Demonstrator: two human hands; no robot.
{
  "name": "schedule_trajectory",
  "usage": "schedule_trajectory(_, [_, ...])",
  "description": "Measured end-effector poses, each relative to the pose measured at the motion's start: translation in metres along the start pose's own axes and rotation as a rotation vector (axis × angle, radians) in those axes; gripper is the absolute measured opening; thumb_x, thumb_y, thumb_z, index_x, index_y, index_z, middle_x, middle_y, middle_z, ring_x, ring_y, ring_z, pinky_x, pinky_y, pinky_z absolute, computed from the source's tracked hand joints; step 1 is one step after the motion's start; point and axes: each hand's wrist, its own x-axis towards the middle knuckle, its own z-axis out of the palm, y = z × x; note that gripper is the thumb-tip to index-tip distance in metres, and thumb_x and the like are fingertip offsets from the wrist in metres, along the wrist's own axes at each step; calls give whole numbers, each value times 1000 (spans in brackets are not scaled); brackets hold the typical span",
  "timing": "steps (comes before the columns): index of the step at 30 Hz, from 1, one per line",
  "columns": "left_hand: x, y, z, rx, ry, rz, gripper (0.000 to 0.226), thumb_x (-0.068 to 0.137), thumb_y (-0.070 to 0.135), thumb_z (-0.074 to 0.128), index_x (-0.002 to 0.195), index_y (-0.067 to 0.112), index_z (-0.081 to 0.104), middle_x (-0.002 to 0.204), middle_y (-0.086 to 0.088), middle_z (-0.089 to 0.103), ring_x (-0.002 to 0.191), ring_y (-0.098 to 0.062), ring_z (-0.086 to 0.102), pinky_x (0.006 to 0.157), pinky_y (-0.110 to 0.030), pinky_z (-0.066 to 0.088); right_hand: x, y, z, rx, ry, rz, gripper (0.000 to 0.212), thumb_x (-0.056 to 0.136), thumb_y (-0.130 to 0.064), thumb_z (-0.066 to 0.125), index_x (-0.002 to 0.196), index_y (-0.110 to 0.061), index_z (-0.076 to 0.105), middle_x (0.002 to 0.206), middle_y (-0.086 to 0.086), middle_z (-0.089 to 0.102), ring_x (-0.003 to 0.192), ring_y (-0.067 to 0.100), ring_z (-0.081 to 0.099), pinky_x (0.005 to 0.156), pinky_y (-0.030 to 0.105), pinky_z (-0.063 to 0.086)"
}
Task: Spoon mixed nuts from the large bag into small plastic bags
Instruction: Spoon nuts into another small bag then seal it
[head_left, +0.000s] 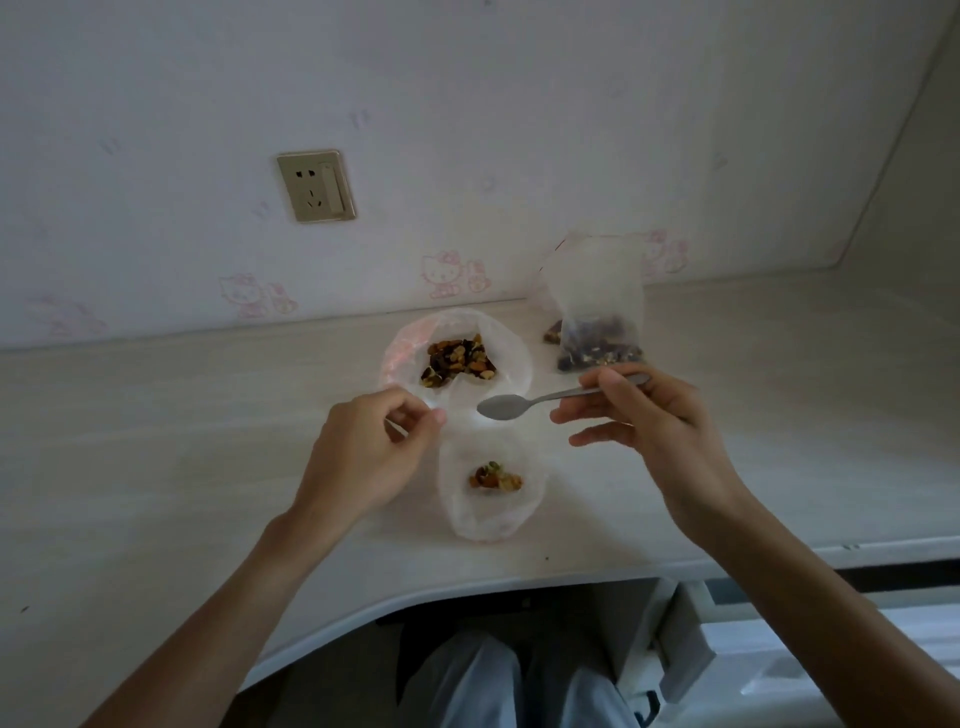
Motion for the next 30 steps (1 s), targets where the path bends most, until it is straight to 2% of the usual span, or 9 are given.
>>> schedule_trajectory(4, [24, -9, -5, -48, 107, 36, 16, 90, 39, 75, 76, 34, 71, 74, 22, 70, 62, -1, 65, 57, -9, 44, 30, 10, 13, 118, 48, 137, 27, 107, -17, 50, 109, 4, 68, 95, 23, 77, 91, 38, 76, 77, 46, 65])
schedule_trajectory(8, [67, -20, -4, -65, 283, -47, 18, 88, 44, 74, 87, 31, 62, 80, 12, 68, 68, -4, 66, 57, -14, 48, 61, 19, 28, 99, 94, 131, 27, 108, -18, 50, 103, 0, 69, 91, 20, 78, 90, 34, 77, 79, 43, 63])
schedule_trajectory(10, [91, -29, 0, 67, 219, -154, 39, 88, 58, 68, 107, 26, 57, 103, 10, 65, 83, -7, 66, 71, -28, 52, 74, 24, 37, 66, 125, 139, 27, 108, -19, 51, 102, -1, 69, 88, 16, 79, 89, 30, 78, 81, 38, 63])
schedule_trajectory(13, [117, -36, 13, 159, -80, -307, 79, 81, 80, 57, 131, 19, 53, 123, 4, 58, 108, -21, 63, 89, -38, 52, 88, 32, 53, 52, 147, 171, 25, 108, -18, 52, 101, -2, 69, 86, 14, 79, 88, 26, 78, 83, 33, 63])
schedule_trajectory(14, [122, -38, 19, 160, -142, -327, 75, 81, 79, 56, 125, 18, 56, 120, 2, 60, 107, -24, 63, 85, -36, 51, 92, 35, 59, 58, 145, 178, 24, 108, -18, 52, 101, -2, 69, 86, 14, 79, 88, 25, 78, 83, 31, 63])
schedule_trajectory(17, [126, -46, 32, 134, -136, -267, 42, 90, 61, 60, 81, 21, 53, 85, 3, 63, 73, -16, 58, 57, -30, 36, 101, 44, 73, 41, 118, 199, 24, 107, -17, 53, 98, -2, 70, 86, 15, 79, 86, 23, 78, 78, 27, 63])
schedule_trajectory(19, [126, -50, 34, 81, -92, -223, 39, 95, 49, 62, 71, 22, 48, 71, 5, 56, 63, -11, 52, 52, -30, 31, 104, 49, 79, 1, 116, 233, 25, 107, -18, 53, 97, -4, 71, 86, 15, 79, 86, 24, 78, 75, 26, 63])
schedule_trajectory(26, [129, -51, 29, -53, -6, -129, 23, 96, 34, 68, 75, 33, 59, 71, 13, 63, 64, 1, 58, 47, -12, 35, 106, 64, 86, -33, 251, 264, 33, 107, -17, 53, 84, -6, 74, 79, 12, 79, 79, 25, 79, 71, 31, 63])
schedule_trajectory(30, [128, -49, 23, -121, -29, -111, 11, 93, 34, 71, 84, 32, 66, 77, 10, 68, 66, -6, 64, 54, -22, 41, 108, 65, 89, -12, 325, 267, 25, 107, -15, 52, 94, -7, 71, 78, 9, 79, 75, 22, 79, 59, 26, 61])
